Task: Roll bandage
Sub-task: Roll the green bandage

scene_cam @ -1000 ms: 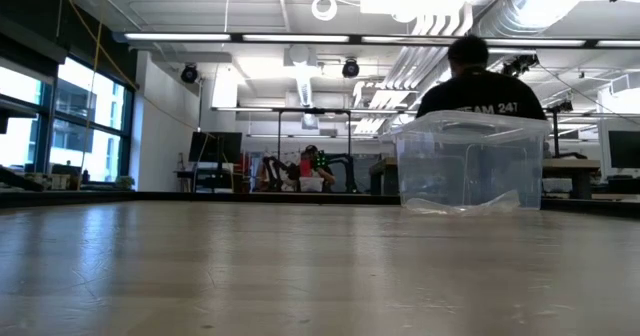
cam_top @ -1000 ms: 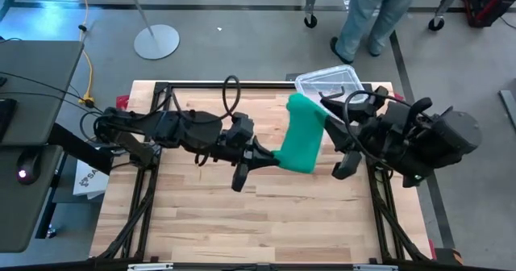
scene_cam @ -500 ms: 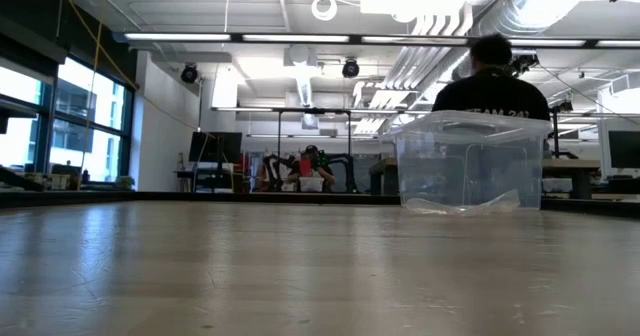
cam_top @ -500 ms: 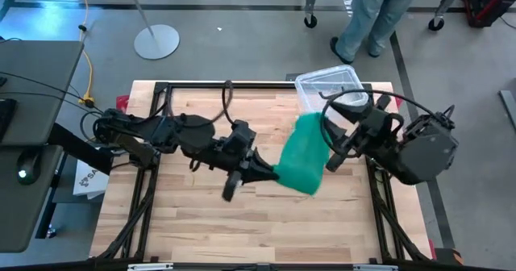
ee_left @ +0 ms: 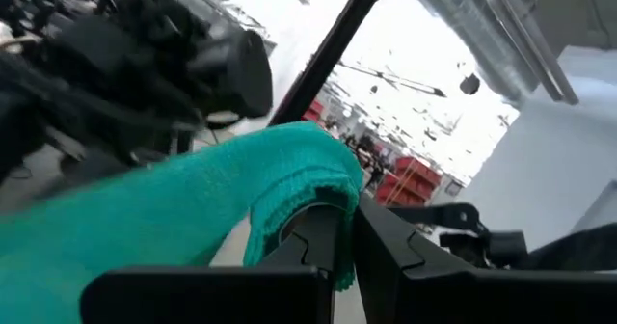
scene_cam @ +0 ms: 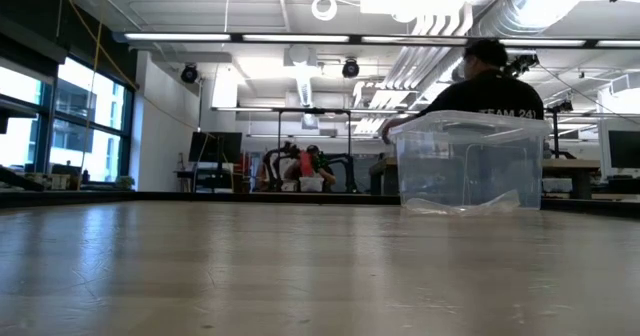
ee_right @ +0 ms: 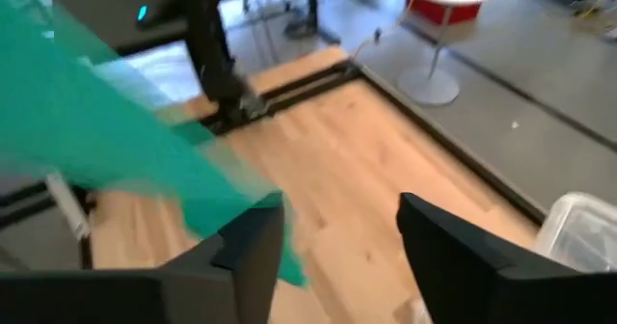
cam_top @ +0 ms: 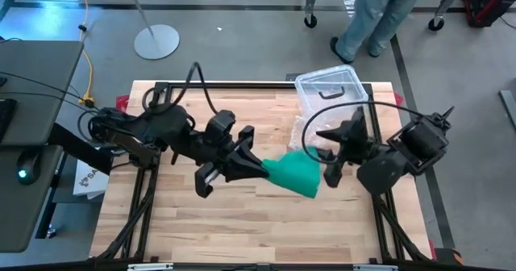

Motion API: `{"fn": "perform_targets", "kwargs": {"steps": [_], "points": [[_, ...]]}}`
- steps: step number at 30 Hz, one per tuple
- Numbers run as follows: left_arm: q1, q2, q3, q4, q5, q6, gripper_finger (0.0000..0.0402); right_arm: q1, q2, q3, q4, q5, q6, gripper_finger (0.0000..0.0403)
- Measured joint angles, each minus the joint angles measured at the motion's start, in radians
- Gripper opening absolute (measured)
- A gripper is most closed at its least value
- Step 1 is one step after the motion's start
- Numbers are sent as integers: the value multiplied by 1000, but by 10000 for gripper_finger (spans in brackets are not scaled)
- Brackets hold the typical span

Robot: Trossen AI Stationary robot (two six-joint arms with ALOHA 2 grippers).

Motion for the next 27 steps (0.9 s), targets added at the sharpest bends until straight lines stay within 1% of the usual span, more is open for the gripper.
{"fn": "perform_targets", "kwargs": {"steps": [4, 7, 11, 13, 15, 17, 18, 21, 24, 27], "points": [[0, -22, 0, 2, -30, 0, 14, 0, 5, 0, -26, -86, -1, 251], [0, -37, 0, 1, -48, 0, 14, 0, 4, 0, -27, -129, -20, 277], [6, -52, 0, -12, -68, -9, 14, 13, -2, 0, -9, -254, -72, 283], [6, -63, 0, -33, -84, -15, 14, 29, -2, 0, 68, -313, -131, 282], [11, -76, 0, -70, -117, -16, 14, 47, -2, 0, 194, -341, -199, 282], [12, -88, 0, -113, -150, -24, 14, 67, -2, 0, 342, -336, -290, 282], [13, -94, 0, -133, -167, -25, 14, 79, -2, 0, 411, -316, -339, 282], [19, -111, 0, -160, -201, -25, 14, 113, -2, 0, 567, -211, -495, 282], [26, -129, 0, -164, -204, -26, 14, 145, -2, 0, 673, -95, -651, 282], [26, -138, 1, -164, -214, -25, 14, 155, 7, 1, 781, -21, -823, 281]]}}
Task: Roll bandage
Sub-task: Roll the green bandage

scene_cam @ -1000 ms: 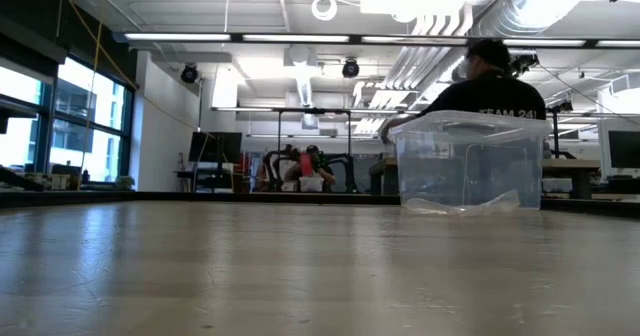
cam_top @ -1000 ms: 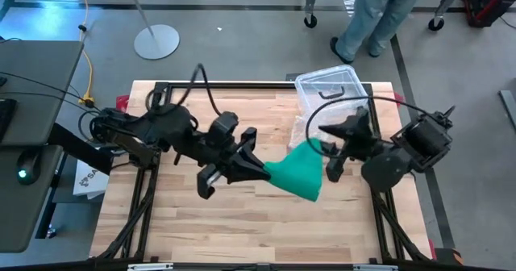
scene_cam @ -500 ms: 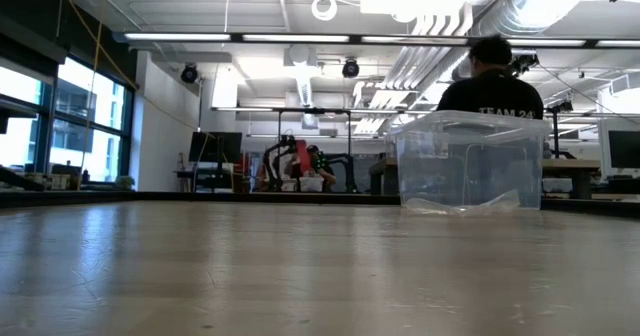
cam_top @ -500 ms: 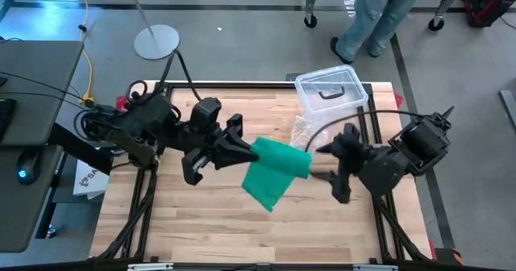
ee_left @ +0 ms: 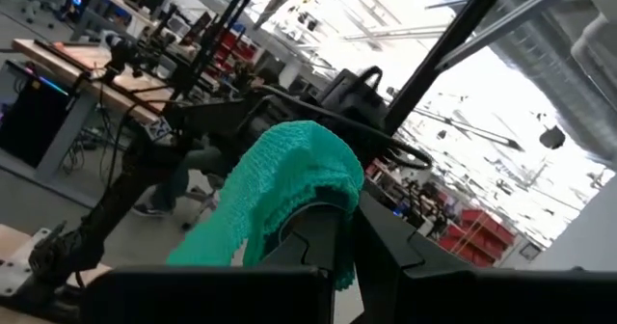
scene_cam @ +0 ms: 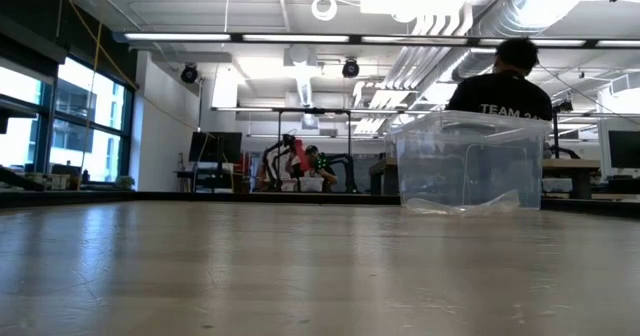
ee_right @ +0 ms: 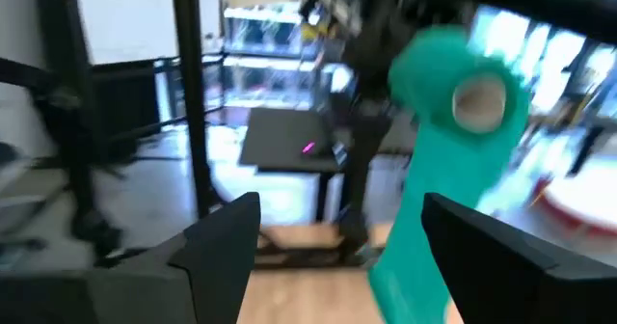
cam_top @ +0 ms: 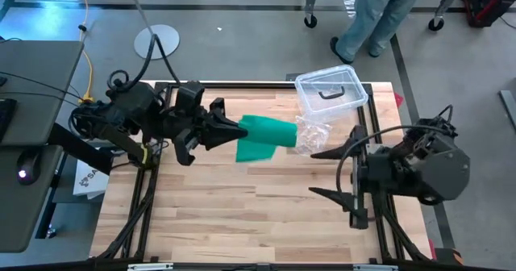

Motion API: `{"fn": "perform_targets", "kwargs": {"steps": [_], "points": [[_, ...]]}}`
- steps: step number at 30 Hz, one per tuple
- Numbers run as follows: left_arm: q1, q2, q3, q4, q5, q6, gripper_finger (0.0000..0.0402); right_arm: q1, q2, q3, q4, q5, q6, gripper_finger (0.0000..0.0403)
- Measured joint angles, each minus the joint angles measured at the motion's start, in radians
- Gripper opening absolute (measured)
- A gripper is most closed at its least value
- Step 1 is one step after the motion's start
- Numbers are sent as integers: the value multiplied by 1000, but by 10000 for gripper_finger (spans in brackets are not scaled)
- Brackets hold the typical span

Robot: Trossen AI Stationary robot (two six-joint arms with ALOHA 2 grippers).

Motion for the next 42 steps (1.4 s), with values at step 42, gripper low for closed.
{"fn": "perform_targets", "kwargs": {"steps": [42], "points": [[-2, 3, 0, -28, -23, -7, 14, -142, 45, 0, 103, 34, -137, 281]]}}
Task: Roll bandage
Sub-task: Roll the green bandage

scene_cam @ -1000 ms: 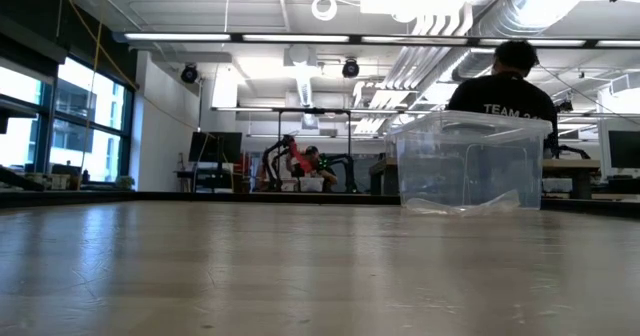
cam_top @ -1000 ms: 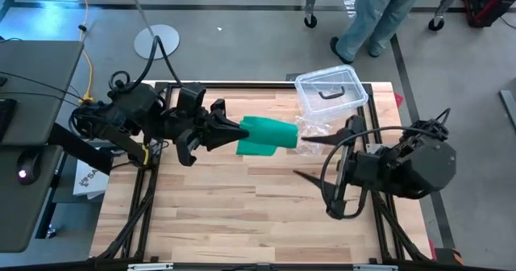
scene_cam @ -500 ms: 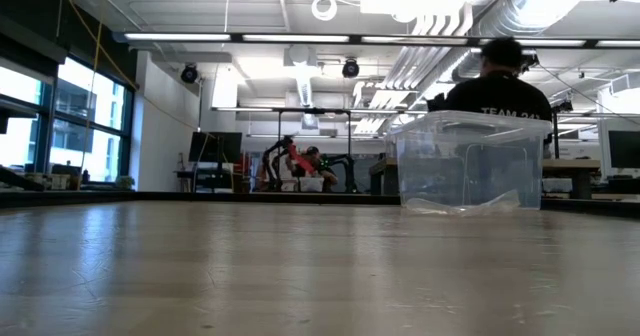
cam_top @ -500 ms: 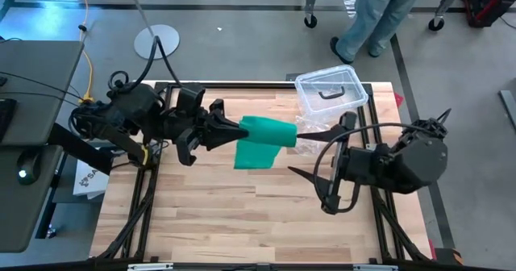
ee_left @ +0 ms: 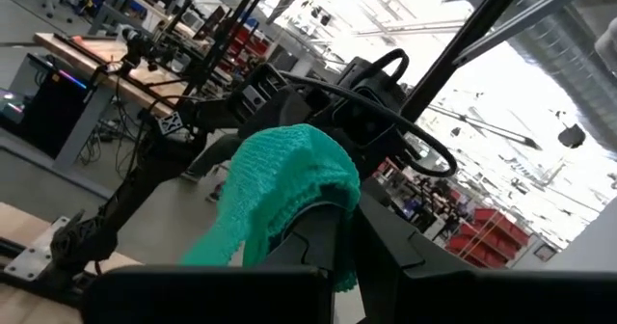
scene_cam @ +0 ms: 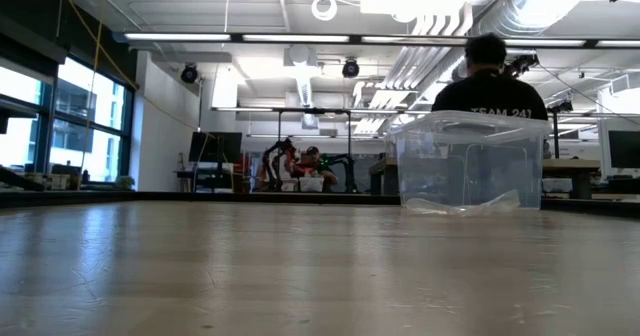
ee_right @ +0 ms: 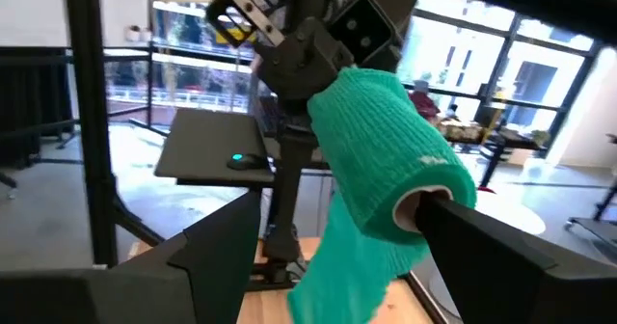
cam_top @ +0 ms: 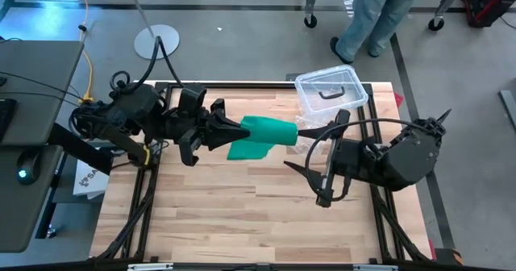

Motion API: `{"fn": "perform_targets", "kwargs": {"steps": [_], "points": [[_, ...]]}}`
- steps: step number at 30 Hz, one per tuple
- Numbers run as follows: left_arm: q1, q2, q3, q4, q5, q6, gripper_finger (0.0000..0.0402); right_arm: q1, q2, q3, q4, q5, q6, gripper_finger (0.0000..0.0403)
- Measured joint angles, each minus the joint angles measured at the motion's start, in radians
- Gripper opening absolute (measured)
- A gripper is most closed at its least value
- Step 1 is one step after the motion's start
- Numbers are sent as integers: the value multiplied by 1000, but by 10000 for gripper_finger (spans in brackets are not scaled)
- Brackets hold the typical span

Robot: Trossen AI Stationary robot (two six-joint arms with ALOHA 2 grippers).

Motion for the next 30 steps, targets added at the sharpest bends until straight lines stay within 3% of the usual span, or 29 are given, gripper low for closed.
{"fn": "perform_targets", "kwargs": {"steps": [7, 13, 17, 24, 30], "points": [[-2, 4, 0, 0, 9, 11, 14, -22, 3, 0, 37, -138, 45, 281], [-5, 11, 2, -7, 24, 30, 14, -54, 10, 0, 40, -111, 87, 269], [-10, 11, 2, -10, 32, 58, 19, -60, 11, 0, 59, -113, 83, 209], [-15, 12, 2, -20, 40, 119, 76, -58, 11, 0, 71, -143, 66, 27], [3, -24, 2, -138, 99, 234, 161, -56, 13, -3, 123, -182, 79, 20]]}}
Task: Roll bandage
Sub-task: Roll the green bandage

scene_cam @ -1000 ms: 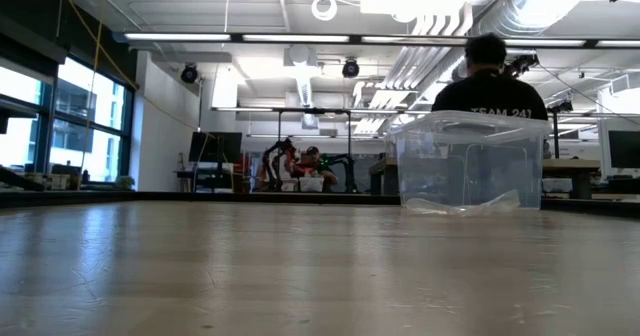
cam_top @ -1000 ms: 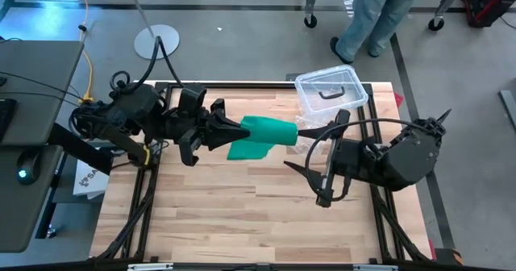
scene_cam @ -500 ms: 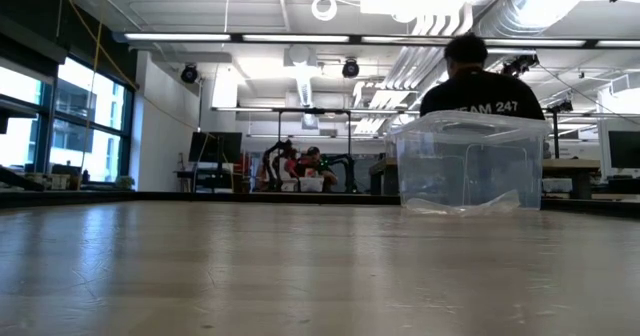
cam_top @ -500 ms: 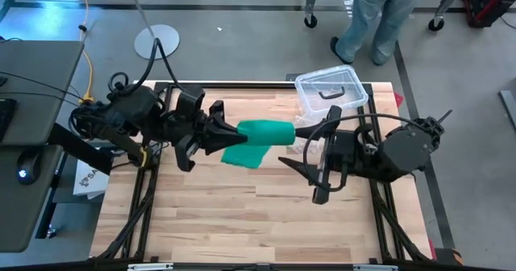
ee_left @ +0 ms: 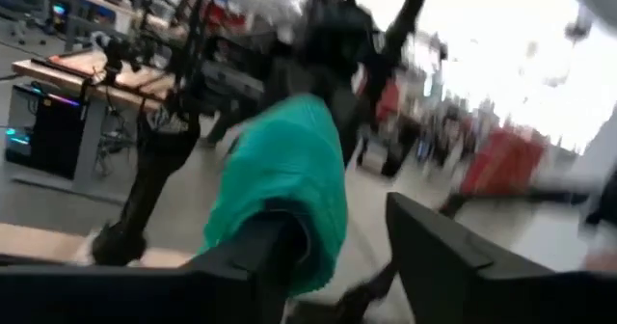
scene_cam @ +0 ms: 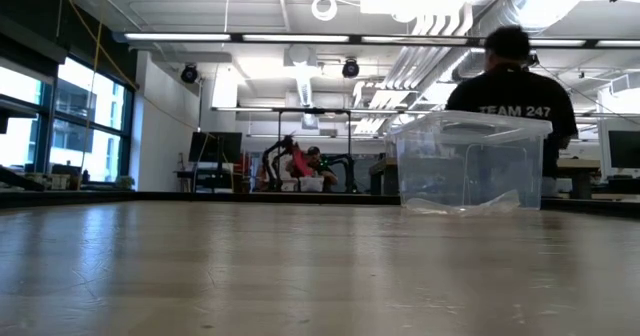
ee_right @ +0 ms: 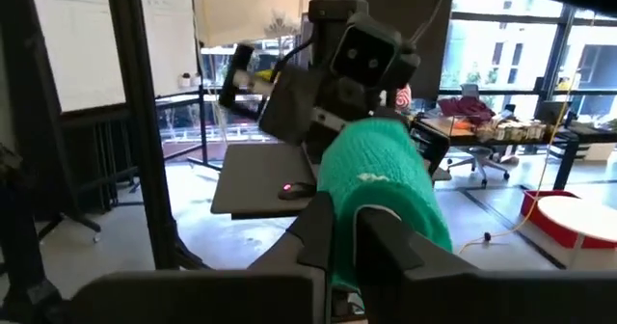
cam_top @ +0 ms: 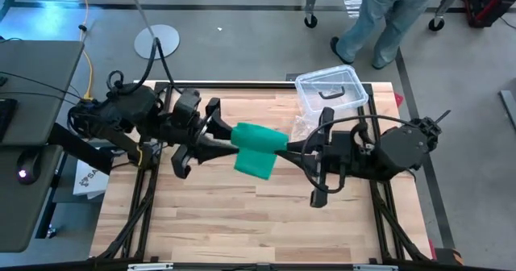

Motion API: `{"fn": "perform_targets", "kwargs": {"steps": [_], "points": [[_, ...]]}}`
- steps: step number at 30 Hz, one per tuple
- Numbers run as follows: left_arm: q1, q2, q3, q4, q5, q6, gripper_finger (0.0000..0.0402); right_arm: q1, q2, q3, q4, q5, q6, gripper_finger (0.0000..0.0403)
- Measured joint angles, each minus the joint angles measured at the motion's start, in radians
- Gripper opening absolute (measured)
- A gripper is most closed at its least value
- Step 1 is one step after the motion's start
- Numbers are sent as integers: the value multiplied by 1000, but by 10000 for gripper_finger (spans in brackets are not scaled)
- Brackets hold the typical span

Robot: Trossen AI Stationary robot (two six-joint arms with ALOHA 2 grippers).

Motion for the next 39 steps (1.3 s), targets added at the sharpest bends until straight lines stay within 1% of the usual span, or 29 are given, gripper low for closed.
{"fn": "perform_targets", "kwargs": {"steps": [2, 5, 6, 7, 11, 12, 14, 17, 20, 21, 24, 25, 29, 31, 32, 34, 36, 37, 38, 39], "points": [[5, -17, -1, -73, 26, 87, 184, 6, 0, -2, 13, 0, 0, 13], [-1, -44, -1, -171, 14, 219, 206, 17, -10, -2, 43, -4, 0, 5], [-7, -53, -4, -217, -7, 260, 210, 18, -17, -1, 67, -13, 9, 6], [-13, -55, -3, -218, -35, 297, 212, 19, -29, 1, 71, -14, 18, 8], [-43, -50, -5, -278, -200, 424, 213, 19, -37, 5, 151, -43, 0, 6], [-46, -47, -4, -269, -228, 435, 213, 22, -34, 3, 168, -48, -13, 5], [-47, -38, -4, -232, -240, 433, 214, 22, -28, 0, 194, -50, -32, 4], [-47, -16, -3, -119, -241, 437, 214, 23, -37, 1, 223, -53, -38, 5], [-40, 12, -3, 2, -243, 493, 214, 23, -43, 4, 230, -64, -23, 5], [-36, 23, -3, 40, -254, 517, 214, 23, -42, 4, 229, -72, -16, 5], [-15, 59, -3, 121, -334, 547, 214, 23, -35, 1, 228, -93, -10, 5], [-6, 71, -3, 143, -341, 559, 214, 23, -35, 1, 230, -93, -10, 5], [16, 112, -3, 235, -262, 612, 211, 23, -40, 3, 247, -105, 1, 5], [25, 125, -3, 276, -240, 613, 193, 23, -39, 3, 250, -133, 9, 6], [32, 128, -3, 283, -229, 613, 175, 23, -38, 3, 251, -144, 17, 6], [56, 132, -3, 280, -193, 599, 121, 23, -37, 3, 251, -170, 39, 6], [86, 136, -3, 277, -151, 567, 50, 25, -37, 3, 259, -181, 58, 6], [101, 138, -3, 277, -137, 559, 26, 29, -38, 3, 262, -184, 70, 6], [117, 139, -3, 273, -134, 551, 15, 33, -38, 3, 263, -184, 73, 6], [133, 140, -3, 264, -134, 543, 13, 37, -38, 3, 266, -184, 76, 6]]}}
